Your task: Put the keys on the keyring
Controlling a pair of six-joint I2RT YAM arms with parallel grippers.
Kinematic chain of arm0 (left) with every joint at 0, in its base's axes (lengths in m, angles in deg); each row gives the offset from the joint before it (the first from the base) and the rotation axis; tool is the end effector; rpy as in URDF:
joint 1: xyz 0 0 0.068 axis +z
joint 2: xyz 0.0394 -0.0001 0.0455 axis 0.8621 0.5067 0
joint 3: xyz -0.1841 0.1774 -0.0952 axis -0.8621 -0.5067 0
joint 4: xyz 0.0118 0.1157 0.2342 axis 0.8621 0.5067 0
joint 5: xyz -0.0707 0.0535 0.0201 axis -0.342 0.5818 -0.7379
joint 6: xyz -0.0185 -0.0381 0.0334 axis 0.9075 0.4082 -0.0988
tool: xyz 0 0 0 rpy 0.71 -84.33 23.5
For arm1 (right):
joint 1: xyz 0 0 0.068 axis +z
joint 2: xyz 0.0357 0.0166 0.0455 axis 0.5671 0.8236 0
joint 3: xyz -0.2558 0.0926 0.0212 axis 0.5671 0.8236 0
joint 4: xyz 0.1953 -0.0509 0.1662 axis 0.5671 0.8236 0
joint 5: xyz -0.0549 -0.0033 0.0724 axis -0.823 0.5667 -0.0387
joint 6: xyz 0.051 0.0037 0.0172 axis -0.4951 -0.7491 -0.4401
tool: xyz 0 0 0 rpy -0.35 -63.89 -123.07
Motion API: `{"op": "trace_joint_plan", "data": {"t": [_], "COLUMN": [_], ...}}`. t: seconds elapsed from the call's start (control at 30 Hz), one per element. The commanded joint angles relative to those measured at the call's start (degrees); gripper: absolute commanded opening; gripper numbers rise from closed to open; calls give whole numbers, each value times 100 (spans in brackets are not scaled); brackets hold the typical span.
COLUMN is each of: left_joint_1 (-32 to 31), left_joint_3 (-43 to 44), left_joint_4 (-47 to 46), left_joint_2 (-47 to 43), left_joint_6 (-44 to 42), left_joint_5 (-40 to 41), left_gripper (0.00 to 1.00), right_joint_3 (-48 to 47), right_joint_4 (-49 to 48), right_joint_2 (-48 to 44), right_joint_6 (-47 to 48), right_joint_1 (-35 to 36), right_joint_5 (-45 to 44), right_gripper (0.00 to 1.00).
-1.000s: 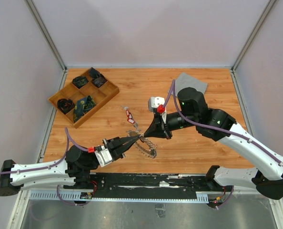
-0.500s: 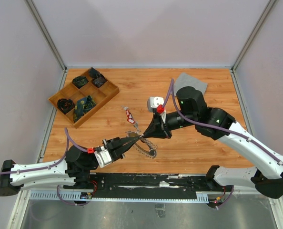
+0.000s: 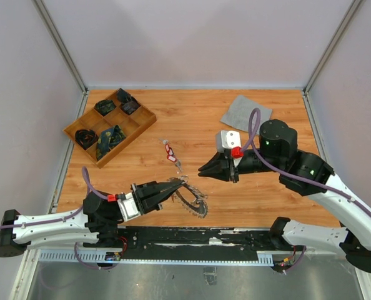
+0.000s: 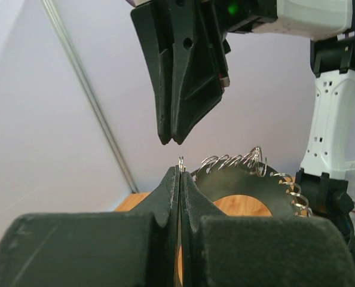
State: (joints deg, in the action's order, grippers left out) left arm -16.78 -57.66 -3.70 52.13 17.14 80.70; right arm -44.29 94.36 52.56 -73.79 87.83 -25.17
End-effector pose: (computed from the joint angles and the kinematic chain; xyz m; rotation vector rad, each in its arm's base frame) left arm 0.0325 -0.1356 0.3156 0.8246 0.6578 -0.8235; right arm 0.0948 0.1645 0.4541 -1.4050 1.1904 1.0839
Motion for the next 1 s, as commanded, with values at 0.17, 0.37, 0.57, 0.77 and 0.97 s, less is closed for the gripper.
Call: {"op": "trace_joint_plan", "data": {"t": [0.17,0.37,0.57,0.77,0.97], "left_joint_1": [-42,-41,-42,-40,-42], "left_joint_3": [-13,-152,-143,-128,-117], "left_joint_4": [-789,-1217,-1425,-1507,-1478], "left_joint_2": [-36,-49,69,125,91], "left_joint_6": [488,774,989,1039,1025], "left_joint_5": [491,409,84,-50,-56], "left_gripper": [1,1,1,1,1], "right_joint_3": [55,-1,-210,-341,-389], "right_joint_4": [6,-205,-428,-337,-345], "right_joint_2": [-70,-150,147,462,567], "right_joint_6": [148,230,195,216,221], "right_joint_1": [70,69,69,70,69], "right_joint_5": [-488,-137,869,1394,1593], "right_gripper": [22,23,14,6,2]}}
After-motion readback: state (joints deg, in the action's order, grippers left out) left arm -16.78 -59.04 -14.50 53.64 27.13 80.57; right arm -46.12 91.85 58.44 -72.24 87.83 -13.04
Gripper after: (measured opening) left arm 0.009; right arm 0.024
